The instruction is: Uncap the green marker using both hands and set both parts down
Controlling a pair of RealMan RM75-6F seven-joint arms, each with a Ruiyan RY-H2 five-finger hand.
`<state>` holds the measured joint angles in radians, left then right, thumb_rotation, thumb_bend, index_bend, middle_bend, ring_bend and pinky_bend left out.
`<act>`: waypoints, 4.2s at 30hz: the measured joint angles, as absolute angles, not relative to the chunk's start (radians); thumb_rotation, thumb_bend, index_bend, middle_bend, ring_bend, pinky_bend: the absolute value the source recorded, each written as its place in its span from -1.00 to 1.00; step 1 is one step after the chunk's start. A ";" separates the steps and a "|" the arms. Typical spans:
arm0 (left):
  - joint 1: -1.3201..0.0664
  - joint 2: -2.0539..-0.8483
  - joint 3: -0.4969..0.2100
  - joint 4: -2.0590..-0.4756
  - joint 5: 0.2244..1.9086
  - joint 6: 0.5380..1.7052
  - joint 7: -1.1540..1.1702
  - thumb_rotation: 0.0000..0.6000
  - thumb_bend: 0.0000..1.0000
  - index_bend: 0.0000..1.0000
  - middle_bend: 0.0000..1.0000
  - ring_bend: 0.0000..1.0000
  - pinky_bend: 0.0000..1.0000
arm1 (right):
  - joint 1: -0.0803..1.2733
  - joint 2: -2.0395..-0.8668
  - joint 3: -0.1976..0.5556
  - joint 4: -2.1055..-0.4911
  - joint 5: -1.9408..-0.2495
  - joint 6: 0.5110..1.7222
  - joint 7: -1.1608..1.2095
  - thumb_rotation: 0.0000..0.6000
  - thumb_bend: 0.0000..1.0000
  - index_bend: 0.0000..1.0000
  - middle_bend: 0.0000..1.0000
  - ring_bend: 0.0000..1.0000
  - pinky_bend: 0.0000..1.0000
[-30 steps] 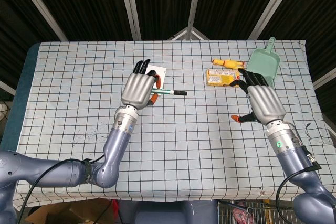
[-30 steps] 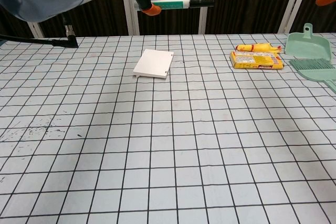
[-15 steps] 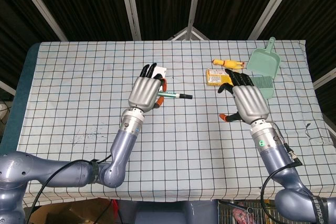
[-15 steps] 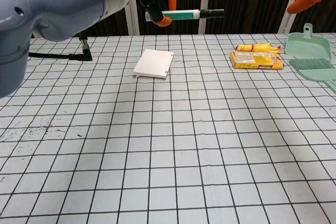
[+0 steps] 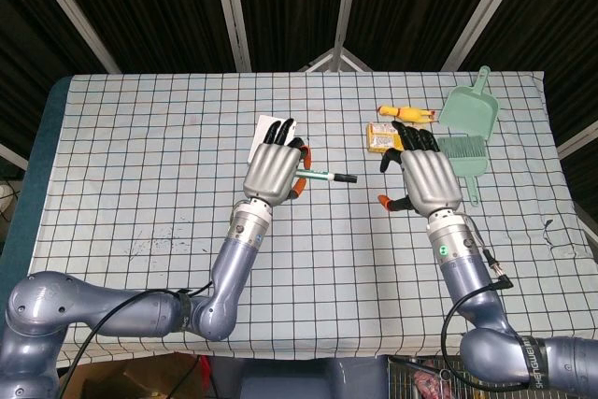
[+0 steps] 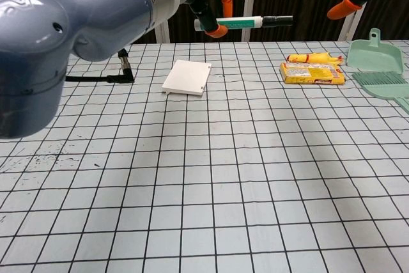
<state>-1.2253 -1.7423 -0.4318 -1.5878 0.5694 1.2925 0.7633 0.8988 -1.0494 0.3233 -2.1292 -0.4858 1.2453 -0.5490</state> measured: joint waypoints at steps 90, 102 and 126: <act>-1.239 -1.887 -0.480 -1.488 0.636 1.269 0.782 1.00 0.10 0.34 -0.35 -1.00 -1.00 | 0.948 -1.263 0.326 -2.012 -0.387 1.342 -0.708 1.00 -0.28 0.38 -0.79 -0.77 -0.84; -1.215 -1.865 -0.480 -1.506 0.645 1.277 0.775 1.00 0.09 0.35 -0.35 -1.00 -1.00 | 0.930 -1.242 0.320 -2.008 -0.388 1.332 -0.701 1.00 -0.25 0.41 -0.79 -0.76 -0.84; -1.062 -1.806 -0.322 -1.406 0.704 1.163 0.632 1.00 0.09 0.35 -0.37 -1.00 -1.00 | 0.824 -1.266 0.235 -1.799 -0.518 1.153 -0.518 1.00 -0.24 0.41 -0.79 -0.76 -0.84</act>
